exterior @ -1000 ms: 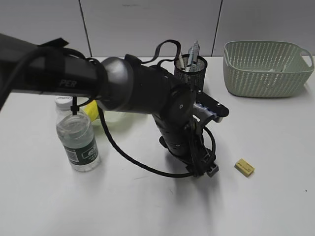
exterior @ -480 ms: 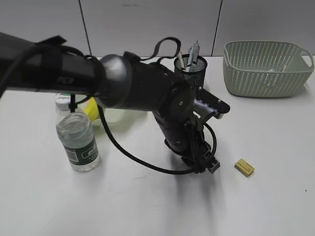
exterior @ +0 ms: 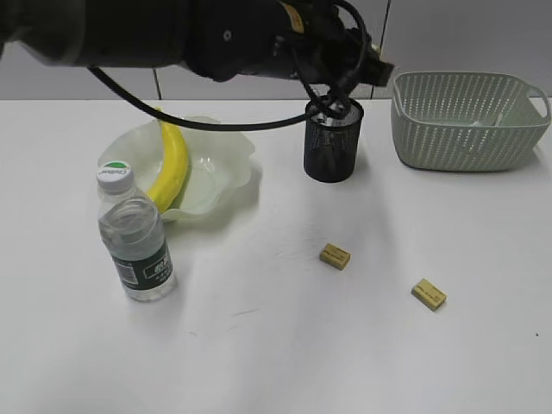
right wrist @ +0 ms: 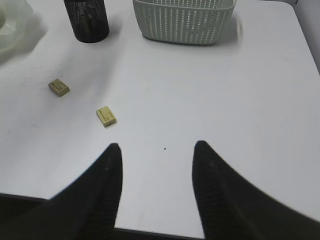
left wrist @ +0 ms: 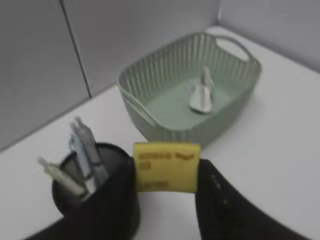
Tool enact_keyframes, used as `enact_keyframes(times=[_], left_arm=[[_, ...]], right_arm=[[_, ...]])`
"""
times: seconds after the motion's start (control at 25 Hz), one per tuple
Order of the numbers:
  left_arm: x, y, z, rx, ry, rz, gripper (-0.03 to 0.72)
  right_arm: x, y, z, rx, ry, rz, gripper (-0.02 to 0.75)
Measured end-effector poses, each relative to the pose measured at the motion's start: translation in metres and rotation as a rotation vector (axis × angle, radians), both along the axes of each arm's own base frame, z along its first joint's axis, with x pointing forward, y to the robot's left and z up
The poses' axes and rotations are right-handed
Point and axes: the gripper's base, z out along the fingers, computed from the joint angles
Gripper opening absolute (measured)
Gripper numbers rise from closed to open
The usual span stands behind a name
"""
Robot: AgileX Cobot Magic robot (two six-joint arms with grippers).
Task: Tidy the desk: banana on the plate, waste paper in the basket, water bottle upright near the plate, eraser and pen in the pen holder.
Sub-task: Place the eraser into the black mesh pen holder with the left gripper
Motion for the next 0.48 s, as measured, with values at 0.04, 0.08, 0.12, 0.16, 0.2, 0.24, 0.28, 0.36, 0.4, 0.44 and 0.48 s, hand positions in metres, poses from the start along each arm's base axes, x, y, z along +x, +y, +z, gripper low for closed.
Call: enact_keyframes(times=[0.04,0.08,0.12,0.16,0.2,0.24,0.28,0.36,0.4,0.44,0.48], left_arm=[[0.009,0.002,-0.002,-0.034,-0.031,0.018,0.276],[0.016,0.002,-0.007,-0.065,-0.053,0.032,0.276],[0.022,0.003,-0.012,-0.082,-0.072,0.041,0.276],[0.028,0.002,-0.019,-0.098,-0.088,0.049,0.276],[0.033,0.001,-0.027,-0.106,-0.099,0.055,0.276],[0.038,0.000,-0.036,-0.110,-0.104,0.061,0.276],[0.041,0.001,-0.043,-0.110,-0.105,0.067,0.276],[0.049,0.004,-0.058,-0.104,-0.100,0.081,0.276],[0.052,0.006,-0.062,-0.105,-0.102,0.089,0.276],[0.056,0.008,-0.065,-0.105,-0.103,0.097,0.276],[0.058,0.011,-0.067,-0.111,-0.111,0.104,0.276]], right_arm=[[0.000,0.000,0.000,0.000,0.000,0.000,0.372],[0.000,0.000,0.000,0.000,0.000,0.000,0.372],[0.000,0.000,0.000,0.000,0.000,0.000,0.372],[0.000,0.000,0.000,0.000,0.000,0.000,0.372],[0.000,0.000,0.000,0.000,0.000,0.000,0.372],[0.000,0.000,0.000,0.000,0.000,0.000,0.372],[0.000,0.000,0.000,-0.001,0.000,0.000,0.372],[0.000,0.000,0.000,-0.001,0.000,0.000,0.372],[0.000,0.000,0.000,-0.001,0.000,0.000,0.372],[0.000,0.000,0.000,-0.001,0.000,0.000,0.372],[0.000,0.000,0.000,-0.001,0.000,0.000,0.372]])
